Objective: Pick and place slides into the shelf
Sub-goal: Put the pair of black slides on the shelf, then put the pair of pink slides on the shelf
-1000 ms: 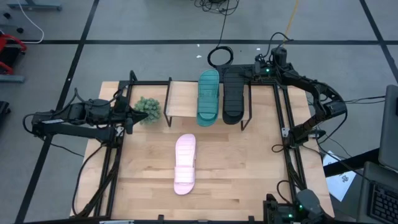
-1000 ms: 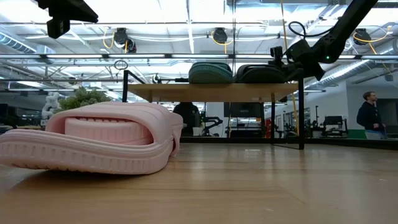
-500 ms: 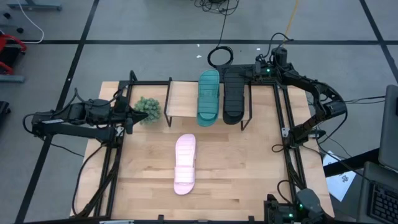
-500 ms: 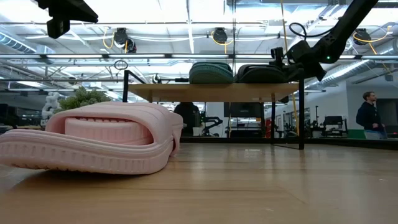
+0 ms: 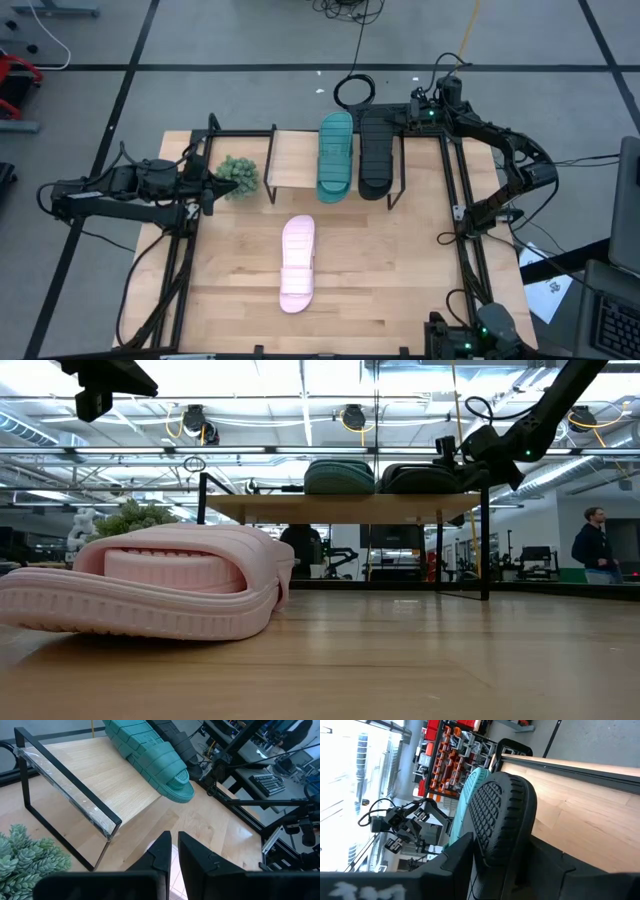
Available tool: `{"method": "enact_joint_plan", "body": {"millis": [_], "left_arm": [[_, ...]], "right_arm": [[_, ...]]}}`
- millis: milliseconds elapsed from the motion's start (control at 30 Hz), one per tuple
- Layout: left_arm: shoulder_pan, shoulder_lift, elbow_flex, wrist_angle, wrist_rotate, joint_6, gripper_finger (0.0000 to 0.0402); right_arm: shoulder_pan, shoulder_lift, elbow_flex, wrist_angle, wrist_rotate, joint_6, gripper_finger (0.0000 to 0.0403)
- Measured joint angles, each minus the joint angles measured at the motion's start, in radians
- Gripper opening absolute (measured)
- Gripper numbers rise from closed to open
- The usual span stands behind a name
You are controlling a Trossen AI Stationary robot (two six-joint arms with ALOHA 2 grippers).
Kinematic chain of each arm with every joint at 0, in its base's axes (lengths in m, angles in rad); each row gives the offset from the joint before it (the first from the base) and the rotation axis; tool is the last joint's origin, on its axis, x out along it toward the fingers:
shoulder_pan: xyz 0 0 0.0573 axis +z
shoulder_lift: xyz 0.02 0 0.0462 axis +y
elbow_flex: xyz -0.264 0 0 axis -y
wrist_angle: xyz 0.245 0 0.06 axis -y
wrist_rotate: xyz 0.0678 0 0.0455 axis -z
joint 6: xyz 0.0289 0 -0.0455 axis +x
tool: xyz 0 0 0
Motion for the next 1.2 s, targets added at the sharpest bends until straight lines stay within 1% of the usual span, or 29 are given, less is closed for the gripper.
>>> {"method": "enact_joint_plan", "body": {"millis": [433, 800, 1067, 1133, 1200], "left_arm": [[0.000, 0.000, 0.000, 0.000, 0.000, 0.000, 0.0033], [0.000, 0.000, 0.000, 0.000, 0.000, -0.001, 0.0033], [0.000, 0.000, 0.000, 0.000, 0.000, -0.001, 0.0033], [0.000, 0.000, 0.000, 0.000, 0.000, -0.001, 0.0033], [0.000, 0.000, 0.000, 0.000, 0.000, -0.001, 0.0033]], "right_arm": [[-0.006, 0.000, -0.001, 0.037, -0.004, 0.037, 0.0153], [-0.063, 0.000, -0.001, 0.052, 0.002, 0.028, 0.0153], [-0.064, 0.000, -0.001, 0.054, 0.004, 0.038, 0.0153], [-0.064, 0.000, -0.001, 0.053, 0.022, 0.051, 0.0153], [-0.064, 0.000, -0.001, 0.053, 0.073, 0.050, 0.0153]]}}
